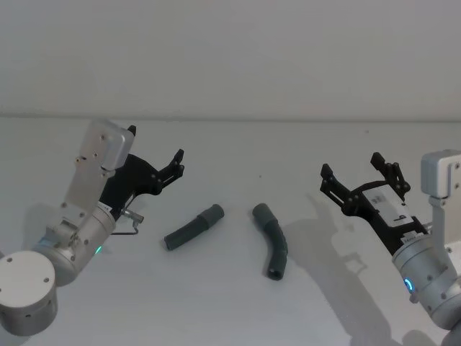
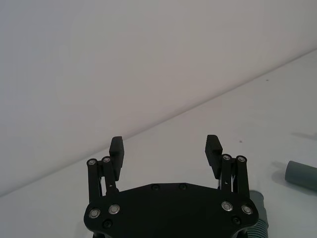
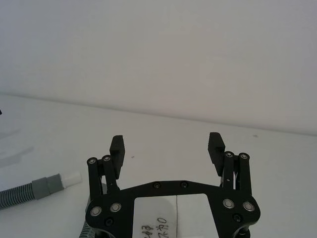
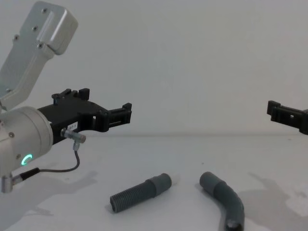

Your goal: Use both hands to pick up one end of the pipe from the table, align the ends, and insert them.

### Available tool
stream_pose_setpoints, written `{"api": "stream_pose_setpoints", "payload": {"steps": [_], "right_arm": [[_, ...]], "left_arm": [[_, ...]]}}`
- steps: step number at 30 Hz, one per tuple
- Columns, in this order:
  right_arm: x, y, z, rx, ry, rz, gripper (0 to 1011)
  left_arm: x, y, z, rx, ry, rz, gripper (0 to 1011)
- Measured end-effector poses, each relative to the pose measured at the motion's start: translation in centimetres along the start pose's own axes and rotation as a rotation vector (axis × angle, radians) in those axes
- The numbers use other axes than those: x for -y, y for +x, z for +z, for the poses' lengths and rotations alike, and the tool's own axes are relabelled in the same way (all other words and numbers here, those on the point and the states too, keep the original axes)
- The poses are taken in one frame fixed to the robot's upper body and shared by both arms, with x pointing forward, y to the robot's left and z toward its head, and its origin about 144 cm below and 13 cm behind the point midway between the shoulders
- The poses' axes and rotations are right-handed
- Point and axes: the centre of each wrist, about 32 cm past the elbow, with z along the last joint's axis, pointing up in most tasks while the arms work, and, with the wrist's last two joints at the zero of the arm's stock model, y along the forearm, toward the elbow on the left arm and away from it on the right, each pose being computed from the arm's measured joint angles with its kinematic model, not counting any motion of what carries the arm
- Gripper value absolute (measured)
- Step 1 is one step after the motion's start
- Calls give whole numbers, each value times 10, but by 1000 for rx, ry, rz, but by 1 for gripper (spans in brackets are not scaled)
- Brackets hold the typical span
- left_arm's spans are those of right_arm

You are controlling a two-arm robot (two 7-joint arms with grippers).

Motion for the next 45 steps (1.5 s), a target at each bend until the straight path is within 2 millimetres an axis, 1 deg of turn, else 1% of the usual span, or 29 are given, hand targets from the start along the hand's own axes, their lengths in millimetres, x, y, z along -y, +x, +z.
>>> {"api": "stream_pose_setpoints", "payload": {"steps": [45], "right_arm": [[0,0,0,0,0,0,1002]], "left_arm": [[0,0,0,0,0,0,1001]]}}
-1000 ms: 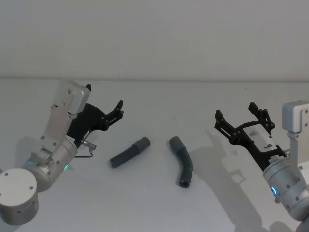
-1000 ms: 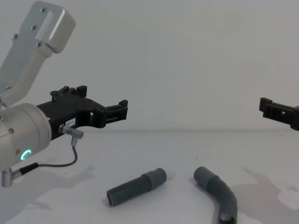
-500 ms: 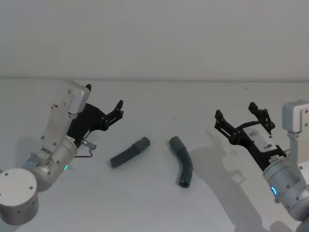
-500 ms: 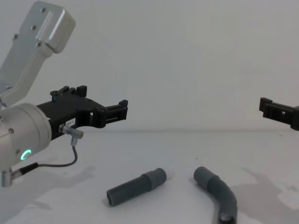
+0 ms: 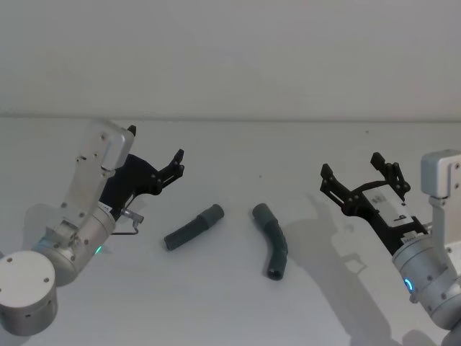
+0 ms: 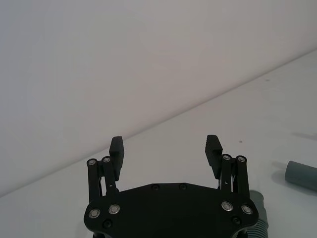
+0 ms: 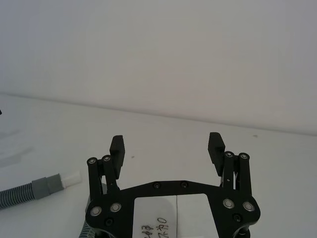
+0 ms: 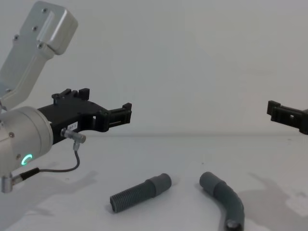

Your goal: Use both hands to pick up one end of the pipe from the table, align the ends, and insert them.

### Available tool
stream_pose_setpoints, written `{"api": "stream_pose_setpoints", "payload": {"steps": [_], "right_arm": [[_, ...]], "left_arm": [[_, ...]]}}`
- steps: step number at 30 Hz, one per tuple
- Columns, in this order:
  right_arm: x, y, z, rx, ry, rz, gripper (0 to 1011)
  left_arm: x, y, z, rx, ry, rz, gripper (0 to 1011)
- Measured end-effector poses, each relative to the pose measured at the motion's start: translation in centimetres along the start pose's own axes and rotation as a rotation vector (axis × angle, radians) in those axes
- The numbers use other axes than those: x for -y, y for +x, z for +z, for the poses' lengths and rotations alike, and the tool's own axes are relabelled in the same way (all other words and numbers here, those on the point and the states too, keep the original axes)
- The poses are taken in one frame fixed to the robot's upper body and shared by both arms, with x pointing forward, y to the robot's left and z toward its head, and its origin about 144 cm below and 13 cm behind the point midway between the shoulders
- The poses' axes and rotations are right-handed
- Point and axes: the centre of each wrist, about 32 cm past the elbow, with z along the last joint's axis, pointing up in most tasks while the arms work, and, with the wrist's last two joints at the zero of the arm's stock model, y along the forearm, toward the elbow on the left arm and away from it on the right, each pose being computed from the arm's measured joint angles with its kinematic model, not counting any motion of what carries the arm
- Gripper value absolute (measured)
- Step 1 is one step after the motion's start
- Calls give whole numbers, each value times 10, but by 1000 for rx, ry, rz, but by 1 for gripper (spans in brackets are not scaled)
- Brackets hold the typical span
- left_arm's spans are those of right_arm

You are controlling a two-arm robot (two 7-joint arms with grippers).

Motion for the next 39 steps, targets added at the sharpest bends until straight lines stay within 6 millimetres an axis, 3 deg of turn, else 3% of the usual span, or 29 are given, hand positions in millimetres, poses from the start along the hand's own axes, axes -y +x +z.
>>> {"api": "stream_pose_setpoints", "payload": {"steps": [39], "right_arm": [[0,0,0,0,0,0,1001]], "left_arm": [[0,0,0,0,0,0,1001]]}}
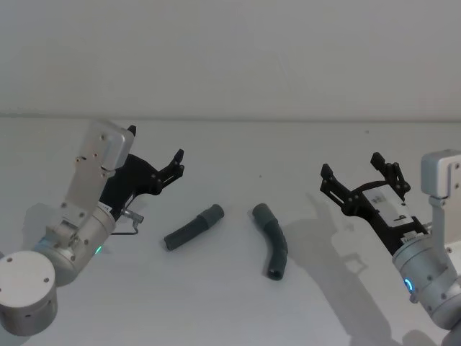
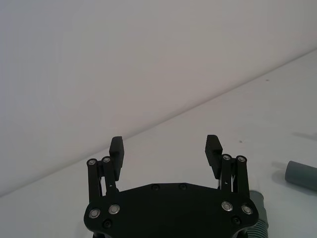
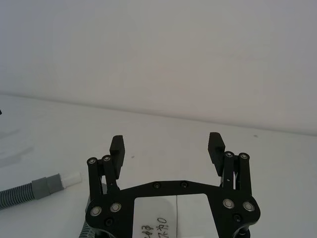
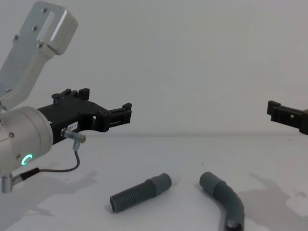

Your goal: Use both hands to pick up one end of the pipe from the table, align the ends, and insert them.

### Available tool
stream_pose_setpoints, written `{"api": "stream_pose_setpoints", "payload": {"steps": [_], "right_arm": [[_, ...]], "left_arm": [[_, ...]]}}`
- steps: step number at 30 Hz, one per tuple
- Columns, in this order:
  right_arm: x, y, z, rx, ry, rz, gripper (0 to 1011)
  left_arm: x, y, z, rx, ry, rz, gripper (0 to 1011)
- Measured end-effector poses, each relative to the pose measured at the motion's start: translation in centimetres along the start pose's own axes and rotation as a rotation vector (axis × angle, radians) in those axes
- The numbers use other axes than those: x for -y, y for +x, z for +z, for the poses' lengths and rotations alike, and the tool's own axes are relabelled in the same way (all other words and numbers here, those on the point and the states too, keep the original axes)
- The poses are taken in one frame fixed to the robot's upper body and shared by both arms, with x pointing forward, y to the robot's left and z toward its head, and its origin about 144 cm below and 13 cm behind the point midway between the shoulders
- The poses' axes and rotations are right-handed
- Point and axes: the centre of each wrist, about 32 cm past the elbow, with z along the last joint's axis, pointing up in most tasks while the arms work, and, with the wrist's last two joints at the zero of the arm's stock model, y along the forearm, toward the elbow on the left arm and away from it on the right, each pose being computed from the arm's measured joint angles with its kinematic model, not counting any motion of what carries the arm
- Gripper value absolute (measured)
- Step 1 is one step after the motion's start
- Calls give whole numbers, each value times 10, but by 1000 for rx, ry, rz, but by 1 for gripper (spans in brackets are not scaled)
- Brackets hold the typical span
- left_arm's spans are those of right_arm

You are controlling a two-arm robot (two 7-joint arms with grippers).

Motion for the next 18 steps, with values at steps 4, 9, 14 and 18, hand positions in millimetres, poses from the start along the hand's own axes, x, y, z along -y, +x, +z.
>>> {"api": "stream_pose_setpoints", "payload": {"steps": [4,9,14,18], "right_arm": [[0,0,0,0,0,0,1001],[0,0,0,0,0,0,1001],[0,0,0,0,0,0,1002],[0,0,0,0,0,0,1001]], "left_arm": [[0,0,0,0,0,0,1001],[0,0,0,0,0,0,1001],[0,0,0,0,0,0,1001],[0,0,0,0,0,0,1001]]}}
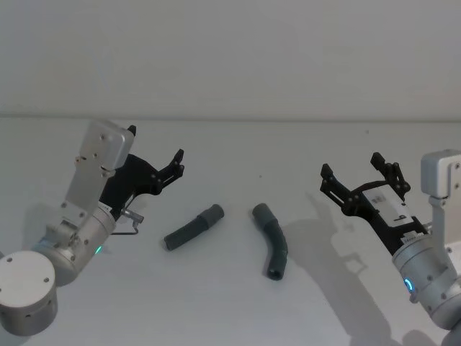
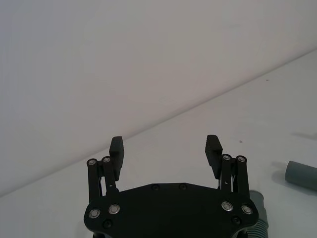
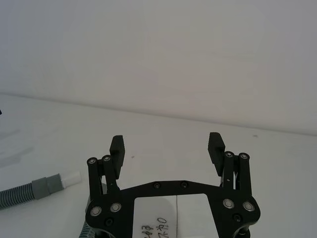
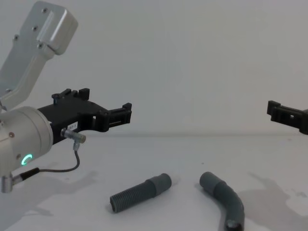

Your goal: Use both hands to pick up one end of the pipe from the table, align the ends, and insert them.

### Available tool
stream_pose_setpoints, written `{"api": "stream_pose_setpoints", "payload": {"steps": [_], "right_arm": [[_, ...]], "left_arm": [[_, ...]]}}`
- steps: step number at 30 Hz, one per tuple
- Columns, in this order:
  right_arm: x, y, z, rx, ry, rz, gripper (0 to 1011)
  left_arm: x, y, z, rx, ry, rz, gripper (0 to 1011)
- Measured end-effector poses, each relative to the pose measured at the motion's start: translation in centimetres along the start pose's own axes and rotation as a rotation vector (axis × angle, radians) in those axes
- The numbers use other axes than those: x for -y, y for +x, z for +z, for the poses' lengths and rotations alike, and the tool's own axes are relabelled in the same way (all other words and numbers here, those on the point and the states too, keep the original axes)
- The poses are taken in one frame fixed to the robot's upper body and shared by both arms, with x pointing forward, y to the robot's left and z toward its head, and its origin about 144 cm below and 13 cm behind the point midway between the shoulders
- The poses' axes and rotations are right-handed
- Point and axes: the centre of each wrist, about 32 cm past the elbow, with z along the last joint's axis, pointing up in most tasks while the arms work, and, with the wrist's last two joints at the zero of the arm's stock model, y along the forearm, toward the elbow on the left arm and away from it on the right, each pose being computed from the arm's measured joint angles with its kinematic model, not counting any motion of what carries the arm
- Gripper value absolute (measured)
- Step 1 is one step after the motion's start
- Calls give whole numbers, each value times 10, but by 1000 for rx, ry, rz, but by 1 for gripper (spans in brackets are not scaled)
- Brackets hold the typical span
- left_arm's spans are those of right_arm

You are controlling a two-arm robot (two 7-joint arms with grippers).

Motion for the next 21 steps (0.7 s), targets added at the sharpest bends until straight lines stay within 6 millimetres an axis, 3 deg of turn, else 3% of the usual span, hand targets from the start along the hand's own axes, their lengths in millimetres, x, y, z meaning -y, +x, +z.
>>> {"api": "stream_pose_setpoints", "payload": {"steps": [21], "right_arm": [[0,0,0,0,0,0,1002]], "left_arm": [[0,0,0,0,0,0,1001]]}}
